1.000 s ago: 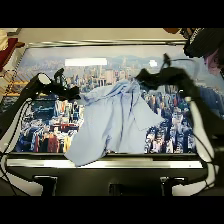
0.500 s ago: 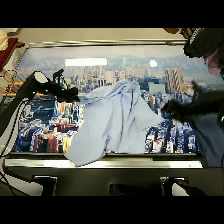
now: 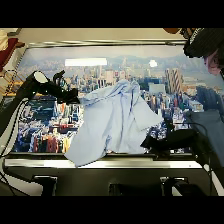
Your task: Fold the clothes and pants, and hang the long-sleeved shirts on hangers.
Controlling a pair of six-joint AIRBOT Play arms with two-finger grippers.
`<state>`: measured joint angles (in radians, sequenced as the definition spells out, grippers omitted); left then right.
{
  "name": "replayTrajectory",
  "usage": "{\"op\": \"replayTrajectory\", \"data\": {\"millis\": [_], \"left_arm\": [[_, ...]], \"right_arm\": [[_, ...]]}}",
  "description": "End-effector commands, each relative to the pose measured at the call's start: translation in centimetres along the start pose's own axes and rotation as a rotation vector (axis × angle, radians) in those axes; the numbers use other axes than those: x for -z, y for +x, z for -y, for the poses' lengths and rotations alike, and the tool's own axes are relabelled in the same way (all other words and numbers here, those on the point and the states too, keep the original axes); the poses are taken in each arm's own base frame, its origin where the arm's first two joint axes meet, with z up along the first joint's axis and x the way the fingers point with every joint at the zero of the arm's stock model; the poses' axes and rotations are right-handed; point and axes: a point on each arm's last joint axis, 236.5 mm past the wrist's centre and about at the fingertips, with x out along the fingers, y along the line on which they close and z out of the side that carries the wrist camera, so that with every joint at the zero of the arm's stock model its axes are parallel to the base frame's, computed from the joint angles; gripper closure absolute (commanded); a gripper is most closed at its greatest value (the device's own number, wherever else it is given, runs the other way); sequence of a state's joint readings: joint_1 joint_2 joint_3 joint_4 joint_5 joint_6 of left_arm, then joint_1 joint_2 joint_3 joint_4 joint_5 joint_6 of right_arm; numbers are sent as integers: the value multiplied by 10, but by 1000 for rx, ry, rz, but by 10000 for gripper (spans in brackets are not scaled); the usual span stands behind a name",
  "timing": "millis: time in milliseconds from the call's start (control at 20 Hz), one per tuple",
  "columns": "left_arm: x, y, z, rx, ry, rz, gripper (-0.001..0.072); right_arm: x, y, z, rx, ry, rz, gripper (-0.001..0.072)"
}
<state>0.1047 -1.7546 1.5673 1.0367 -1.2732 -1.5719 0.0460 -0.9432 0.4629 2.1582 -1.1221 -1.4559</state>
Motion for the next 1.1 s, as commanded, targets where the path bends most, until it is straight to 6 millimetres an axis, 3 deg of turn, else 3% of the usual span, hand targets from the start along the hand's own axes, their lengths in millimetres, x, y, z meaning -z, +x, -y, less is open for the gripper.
{"op": "replayTrajectory", "data": {"millis": [0, 50, 100, 150, 200, 250, 350, 400, 500, 600, 700, 800, 850, 900, 1050], "left_arm": [[1, 0, 0, 0, 0, -3, 689], [1, 0, 0, 0, 0, -2, 689], [0, 0, 0, 0, 0, -1, 690], [0, 0, 0, 0, 0, 1, 690], [-1, 0, 0, 0, 0, 5, 689], [-2, 0, 0, 0, 1, 7, 690], [-2, 0, 0, 0, 1, 7, 690], [-1, 0, 0, 0, 0, 6, 689], [-1, 0, 0, 0, 0, 4, 689], [2, 0, 0, 0, 0, -7, 690], [8, 1, 1, 0, 2, -32, 690], [14, 5, 4, 0, 9, -59, 690], [16, 7, 6, 0, 14, -66, 690], [18, 11, 9, 0, 22, -74, 690], [28, 26, 18, -3, 40, -109, 690]], "right_arm": [[3, 19, -11, 4, 14, 53, 119], [-2, 22, -14, 7, 21, 82, 142], [-5, 24, -14, 17, 32, 101, 240], [-9, 25, -15, 17, 45, 119, 431], [-13, 24, -17, 10, 48, 136, 577], [-16, 22, -19, 5, 46, 146, 670], [-32, 11, -28, 0, 35, 200, 674], [-50, -3, -32, 11, 23, 257, 674], [-115, -67, -30, 31, 94, 466, 674], [-190, -163, -21, -27, 217, 715, 674], [-251, -244, -24, -96, 243, 938, 675], [-300, -282, -45, -148, 214, 1053, 674], [-323, -284, -60, -175, 196, 1069, 674], [-343, -274, -75, -196, 181, 1059, 674], [-388, -197, -106, -224, 210, 932, 674]]}}
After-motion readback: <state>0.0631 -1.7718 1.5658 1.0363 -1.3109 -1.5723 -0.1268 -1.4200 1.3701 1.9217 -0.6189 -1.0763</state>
